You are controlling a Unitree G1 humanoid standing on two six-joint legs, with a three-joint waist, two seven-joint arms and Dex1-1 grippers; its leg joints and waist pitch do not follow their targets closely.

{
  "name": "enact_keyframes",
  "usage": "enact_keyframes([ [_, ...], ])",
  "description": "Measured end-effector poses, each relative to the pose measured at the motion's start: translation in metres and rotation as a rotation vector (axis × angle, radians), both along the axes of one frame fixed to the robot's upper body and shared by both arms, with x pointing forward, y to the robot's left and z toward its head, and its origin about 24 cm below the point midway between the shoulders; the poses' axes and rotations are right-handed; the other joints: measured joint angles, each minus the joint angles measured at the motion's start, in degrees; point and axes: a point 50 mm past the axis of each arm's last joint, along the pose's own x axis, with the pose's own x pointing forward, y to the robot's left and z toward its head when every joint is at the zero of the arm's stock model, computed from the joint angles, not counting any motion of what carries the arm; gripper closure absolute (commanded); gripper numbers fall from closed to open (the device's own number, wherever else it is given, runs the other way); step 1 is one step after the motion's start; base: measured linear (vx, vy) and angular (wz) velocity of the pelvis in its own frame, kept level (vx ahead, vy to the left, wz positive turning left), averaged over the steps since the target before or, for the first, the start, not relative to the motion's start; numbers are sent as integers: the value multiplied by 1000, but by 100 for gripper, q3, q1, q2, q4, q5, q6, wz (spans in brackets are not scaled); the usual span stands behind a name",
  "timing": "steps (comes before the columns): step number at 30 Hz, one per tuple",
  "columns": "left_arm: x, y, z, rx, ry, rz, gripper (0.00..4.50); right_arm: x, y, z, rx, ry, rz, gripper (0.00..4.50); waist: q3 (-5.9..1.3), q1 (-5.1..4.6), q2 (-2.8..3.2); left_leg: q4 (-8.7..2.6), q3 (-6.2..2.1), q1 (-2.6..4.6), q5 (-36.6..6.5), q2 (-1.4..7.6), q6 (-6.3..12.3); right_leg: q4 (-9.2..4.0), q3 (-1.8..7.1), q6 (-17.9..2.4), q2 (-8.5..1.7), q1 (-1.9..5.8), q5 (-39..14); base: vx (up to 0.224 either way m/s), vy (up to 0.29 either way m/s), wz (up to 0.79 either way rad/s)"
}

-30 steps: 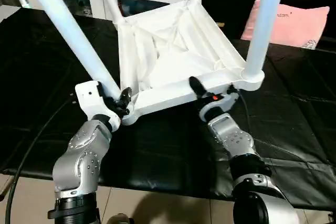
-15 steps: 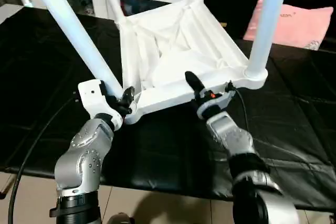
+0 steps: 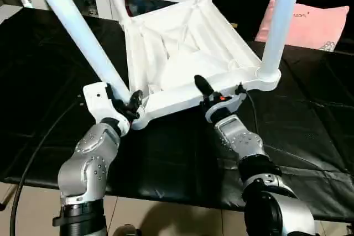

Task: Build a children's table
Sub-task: Flip table

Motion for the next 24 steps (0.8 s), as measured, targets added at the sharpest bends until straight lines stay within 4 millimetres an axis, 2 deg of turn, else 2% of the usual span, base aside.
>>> enact_keyframes([
  [4, 1, 0, 0, -1, 0, -1, 226, 1, 1, 0, -9, 14, -3, 203, 1, 4, 1, 0, 0, -1, 1, 0, 0, 1, 0, 0, 0, -1, 0, 0, 0, 0],
  [6, 2, 0, -1, -2, 0, -3, 226, 1, 1, -1, -14, 19, -9, 239, 2, 7, 4, 0, 0, -2, 1, 0, 1, 0, -1, 0, 0, -1, 0, 0, 0, 0],
  [15, 7, -3, 0, -5, 2, -13, 226, 3, -1, -1, -1, 18, -40, 258, 14, 20, 55, 0, 0, -2, 9, 0, -2, 2, -4, -3, -2, -1, 7, 0, 0, 0],
  [23, 9, -4, -1, -8, 2, -22, 226, 4, -2, -1, -17, 13, -54, 259, 14, 24, 56, -1, 1, -5, 11, 1, 0, 1, -6, -3, -3, -1, 7, 0, 0, 0],
  [24, 9, -3, -1, -5, 1, -31, 191, 4, -2, -1, -18, 15, -54, 259, 14, 25, 56, -1, 1, -5, 11, 1, 1, 1, -7, -3, -3, -1, 7, 0, 0, 0],
])
